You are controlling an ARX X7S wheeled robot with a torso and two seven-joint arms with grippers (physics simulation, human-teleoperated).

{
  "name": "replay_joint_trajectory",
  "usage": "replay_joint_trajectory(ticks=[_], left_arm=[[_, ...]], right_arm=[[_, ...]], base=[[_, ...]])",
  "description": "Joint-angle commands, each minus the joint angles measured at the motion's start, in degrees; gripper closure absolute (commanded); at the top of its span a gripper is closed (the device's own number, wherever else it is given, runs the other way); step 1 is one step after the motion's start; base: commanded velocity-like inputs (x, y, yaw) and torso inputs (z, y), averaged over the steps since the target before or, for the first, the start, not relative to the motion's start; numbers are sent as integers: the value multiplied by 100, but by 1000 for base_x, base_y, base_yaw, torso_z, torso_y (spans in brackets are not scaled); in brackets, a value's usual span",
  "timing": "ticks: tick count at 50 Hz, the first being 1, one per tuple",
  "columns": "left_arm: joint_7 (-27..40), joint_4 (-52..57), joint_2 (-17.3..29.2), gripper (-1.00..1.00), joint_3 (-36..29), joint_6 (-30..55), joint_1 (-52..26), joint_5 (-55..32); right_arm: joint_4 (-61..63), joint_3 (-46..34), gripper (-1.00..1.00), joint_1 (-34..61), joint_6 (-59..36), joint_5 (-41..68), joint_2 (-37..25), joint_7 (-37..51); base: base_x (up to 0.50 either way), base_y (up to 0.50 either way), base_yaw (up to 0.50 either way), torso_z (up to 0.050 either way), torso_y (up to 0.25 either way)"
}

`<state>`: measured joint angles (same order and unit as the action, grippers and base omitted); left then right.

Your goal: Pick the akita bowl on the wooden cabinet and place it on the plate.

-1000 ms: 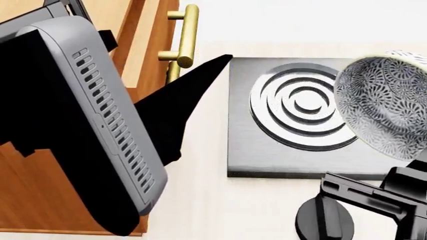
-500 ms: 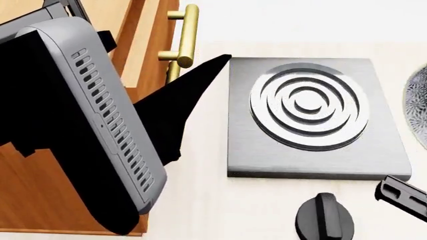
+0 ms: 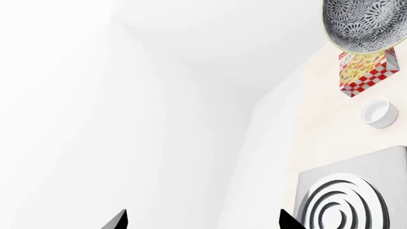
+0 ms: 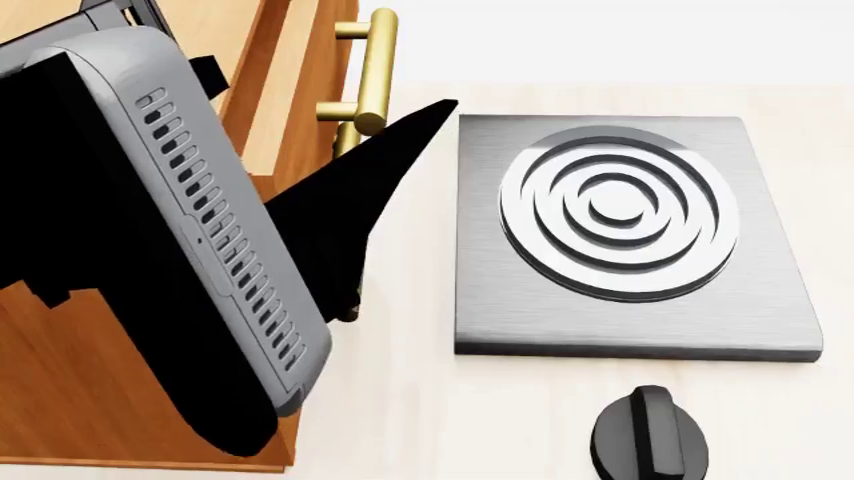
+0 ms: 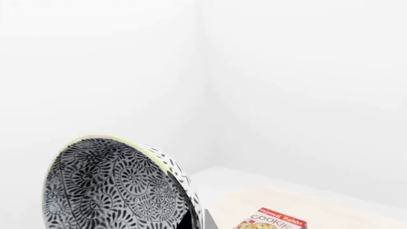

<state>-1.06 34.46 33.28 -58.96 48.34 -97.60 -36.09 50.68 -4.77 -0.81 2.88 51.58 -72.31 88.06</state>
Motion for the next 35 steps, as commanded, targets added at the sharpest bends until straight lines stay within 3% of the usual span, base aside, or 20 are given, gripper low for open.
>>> replay_joint_trajectory(ticks=[1, 12, 23, 35], left_arm=[[57, -47, -8, -100, 5, -36, 47, 41], [51, -39, -19, -100, -1, -40, 60, 24], [39, -22, -31, -100, 2, 2, 18, 1], [44, -30, 5, -100, -7, -37, 63, 20]], right_arm=[[38, 930, 100, -616, 43, 175, -102, -101], [-55, 2089, 100, -1498, 23, 476, -26, -420], [-358, 2289, 100, -1543, 94, 791, 65, -827], [-701, 2690, 100, -1739, 905, 1595, 685, -2289]], base=[[0, 0, 0, 0, 10], [0, 0, 0, 0, 0], [0, 0, 0, 0, 0], [0, 0, 0, 0, 0]])
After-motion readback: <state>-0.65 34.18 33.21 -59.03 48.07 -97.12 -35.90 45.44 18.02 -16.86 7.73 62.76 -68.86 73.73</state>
